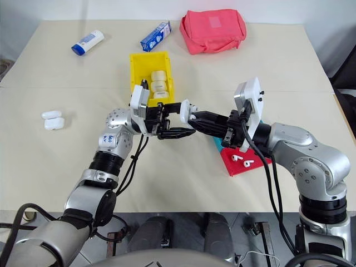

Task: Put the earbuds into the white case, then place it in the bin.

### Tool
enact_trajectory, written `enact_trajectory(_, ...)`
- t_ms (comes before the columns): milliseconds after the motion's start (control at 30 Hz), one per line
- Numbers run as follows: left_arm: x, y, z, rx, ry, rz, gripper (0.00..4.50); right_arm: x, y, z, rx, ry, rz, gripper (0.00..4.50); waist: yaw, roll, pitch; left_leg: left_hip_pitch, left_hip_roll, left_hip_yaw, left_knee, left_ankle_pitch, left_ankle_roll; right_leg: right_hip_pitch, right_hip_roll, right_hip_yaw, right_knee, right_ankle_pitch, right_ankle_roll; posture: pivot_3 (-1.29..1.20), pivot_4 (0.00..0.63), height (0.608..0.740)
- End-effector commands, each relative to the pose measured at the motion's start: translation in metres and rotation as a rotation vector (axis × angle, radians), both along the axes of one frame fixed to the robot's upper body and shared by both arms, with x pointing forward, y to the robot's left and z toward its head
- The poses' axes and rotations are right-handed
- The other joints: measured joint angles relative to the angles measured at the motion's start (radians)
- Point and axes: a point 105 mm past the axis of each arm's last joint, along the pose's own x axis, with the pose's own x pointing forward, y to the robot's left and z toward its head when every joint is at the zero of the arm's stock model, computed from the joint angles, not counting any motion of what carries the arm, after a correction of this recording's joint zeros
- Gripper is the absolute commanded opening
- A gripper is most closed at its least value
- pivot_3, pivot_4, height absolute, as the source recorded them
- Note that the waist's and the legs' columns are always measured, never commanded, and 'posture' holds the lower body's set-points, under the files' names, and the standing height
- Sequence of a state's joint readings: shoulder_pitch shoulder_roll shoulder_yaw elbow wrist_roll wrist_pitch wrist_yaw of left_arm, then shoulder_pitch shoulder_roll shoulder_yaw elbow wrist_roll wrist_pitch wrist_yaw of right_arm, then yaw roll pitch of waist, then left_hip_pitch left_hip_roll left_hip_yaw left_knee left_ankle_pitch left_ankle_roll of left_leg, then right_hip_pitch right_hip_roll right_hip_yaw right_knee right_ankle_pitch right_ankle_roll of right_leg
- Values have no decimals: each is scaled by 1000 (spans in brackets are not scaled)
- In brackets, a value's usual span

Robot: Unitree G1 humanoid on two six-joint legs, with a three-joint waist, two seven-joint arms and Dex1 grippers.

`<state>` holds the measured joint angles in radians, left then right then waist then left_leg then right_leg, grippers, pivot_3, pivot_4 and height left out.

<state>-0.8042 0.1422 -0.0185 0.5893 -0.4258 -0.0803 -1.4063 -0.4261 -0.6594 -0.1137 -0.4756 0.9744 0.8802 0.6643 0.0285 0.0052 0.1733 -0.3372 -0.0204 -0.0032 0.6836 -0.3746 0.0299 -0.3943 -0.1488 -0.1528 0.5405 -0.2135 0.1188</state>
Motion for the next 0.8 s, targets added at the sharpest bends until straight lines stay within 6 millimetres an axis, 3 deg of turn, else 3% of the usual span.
enact_trajectory(33, -6, 0, 23, -56, -110, -14, 2787, 3, -4, -3, -61, 4, -44, 1481, -1, 0, 0, 0, 0, 0, 0, 0, 0, 0, 0, 0, 0, 0, 0, 0, 150, 740)
enact_trajectory(167, -4, 0, 21, -48, -105, -11, 2787, 1, -6, 5, -86, -31, -49, 2786, 2, 0, 0, 0, 0, 0, 0, 0, 0, 0, 0, 0, 0, 0, 0, 0, 150, 740)
enact_trajectory(367, -1, 0, 18, -26, -102, 3, 2787, -5, -12, 15, -140, -78, -73, 2786, 2, 0, 0, -1, 0, -1, 0, 0, 0, 0, 0, -1, -1, 0, 0, 0, 150, 740)
enact_trajectory(600, 13, -2, 13, 73, -111, 78, 2787, -12, -50, 20, -329, -101, -214, 2786, 17, -1, 0, -2, 0, -1, 0, 0, 0, 0, 0, -2, -2, 0, 0, 0, 150, 740)
enact_trajectory(700, 20, -6, 9, 164, -151, 110, 2787, -14, -45, 36, -395, -182, -232, 2184, 21, -1, 0, -2, 0, -1, 0, 0, 0, 0, 0, -2, -3, 0, 1, 0, 150, 740)
enact_trajectory(800, 23, -12, 3, 286, -221, 104, 2787, -10, -16, 53, -411, -268, -182, 1133, 18, 0, 0, -2, 1, 0, 0, 0, 0, -1, 0, -1, -3, 1, 0, 0, 150, 740)
